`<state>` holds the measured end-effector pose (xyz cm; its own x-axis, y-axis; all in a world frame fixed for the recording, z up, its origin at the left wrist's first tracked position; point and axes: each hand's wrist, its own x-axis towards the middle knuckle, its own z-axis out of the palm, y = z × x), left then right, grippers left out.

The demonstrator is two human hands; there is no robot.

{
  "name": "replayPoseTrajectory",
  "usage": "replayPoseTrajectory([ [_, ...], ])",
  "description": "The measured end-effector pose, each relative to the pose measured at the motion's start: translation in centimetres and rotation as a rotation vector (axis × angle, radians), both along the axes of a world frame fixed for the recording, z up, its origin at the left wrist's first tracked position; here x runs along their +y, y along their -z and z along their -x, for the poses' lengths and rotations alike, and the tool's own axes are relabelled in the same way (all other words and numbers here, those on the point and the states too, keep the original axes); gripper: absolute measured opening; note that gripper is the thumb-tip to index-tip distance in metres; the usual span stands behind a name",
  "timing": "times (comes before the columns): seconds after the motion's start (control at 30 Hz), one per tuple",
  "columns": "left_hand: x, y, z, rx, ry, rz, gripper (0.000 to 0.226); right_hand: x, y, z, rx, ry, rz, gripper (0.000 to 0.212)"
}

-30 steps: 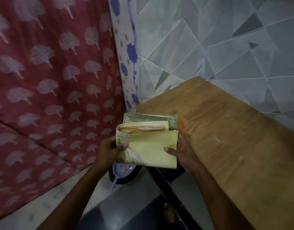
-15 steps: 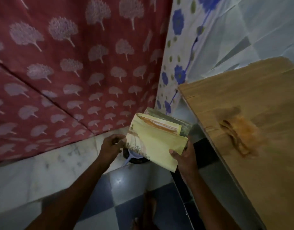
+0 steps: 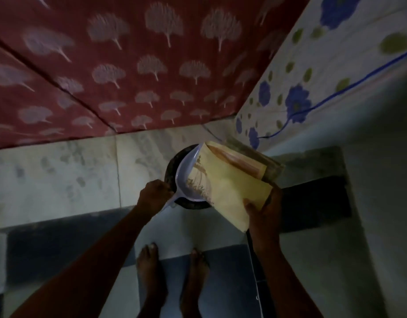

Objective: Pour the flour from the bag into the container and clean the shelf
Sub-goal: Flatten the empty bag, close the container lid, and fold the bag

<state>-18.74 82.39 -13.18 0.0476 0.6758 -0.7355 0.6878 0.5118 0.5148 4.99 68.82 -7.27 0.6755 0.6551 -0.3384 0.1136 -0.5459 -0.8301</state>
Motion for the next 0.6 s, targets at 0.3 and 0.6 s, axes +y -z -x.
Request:
replayPoseTrajectory([
  [0.3,-1.4,15.8,2.1,0.158,-0.02,0.115,0.059,1.9,13.7,-0.3,-0.053,0.119,0.033,0.081],
  [0.6,-2.2,17.9,3.3,-0.153,0.051,0.114,0.023,0.9,14.2,-1.4,0.017,0.193,-0.056,0.073],
])
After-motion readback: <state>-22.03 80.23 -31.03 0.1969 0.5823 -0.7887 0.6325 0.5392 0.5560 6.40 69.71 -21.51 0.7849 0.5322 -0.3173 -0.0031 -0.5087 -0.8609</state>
